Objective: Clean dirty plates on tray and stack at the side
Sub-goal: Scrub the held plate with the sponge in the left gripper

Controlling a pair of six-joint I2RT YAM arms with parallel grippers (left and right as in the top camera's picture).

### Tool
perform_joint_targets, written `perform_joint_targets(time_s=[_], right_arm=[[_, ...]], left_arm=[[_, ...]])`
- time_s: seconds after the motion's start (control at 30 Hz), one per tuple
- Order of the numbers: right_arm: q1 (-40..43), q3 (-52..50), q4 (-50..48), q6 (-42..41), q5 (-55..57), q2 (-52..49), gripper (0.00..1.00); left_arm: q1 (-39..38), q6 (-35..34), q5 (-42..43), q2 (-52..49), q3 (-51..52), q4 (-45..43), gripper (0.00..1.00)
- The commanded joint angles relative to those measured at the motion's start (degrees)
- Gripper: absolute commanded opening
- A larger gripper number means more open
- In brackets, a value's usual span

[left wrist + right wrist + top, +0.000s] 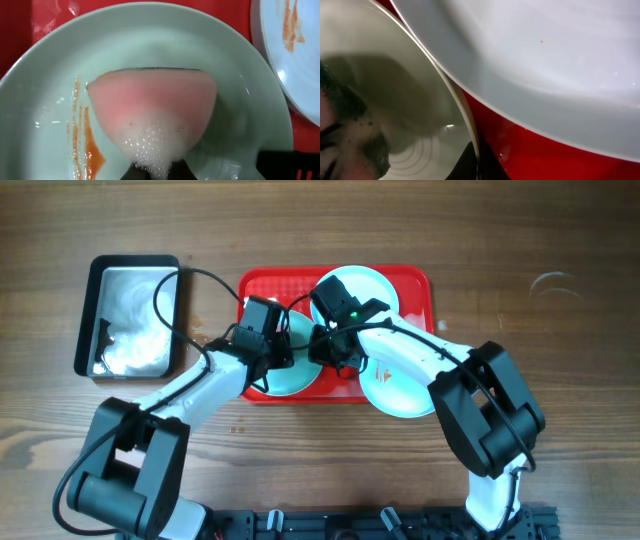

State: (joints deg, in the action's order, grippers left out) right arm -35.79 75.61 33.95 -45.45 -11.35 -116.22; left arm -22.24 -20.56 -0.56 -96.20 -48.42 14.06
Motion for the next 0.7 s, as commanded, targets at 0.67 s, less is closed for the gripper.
perform_joint_targets(time_s=[0.67], right_arm=[[-0.1,-0.2,-0.1,-1.0,-0.7,-2.6,0.04]], left_arm=[[-0.5,0.1,-33.9,-1.7,-2.8,6.7,0.04]])
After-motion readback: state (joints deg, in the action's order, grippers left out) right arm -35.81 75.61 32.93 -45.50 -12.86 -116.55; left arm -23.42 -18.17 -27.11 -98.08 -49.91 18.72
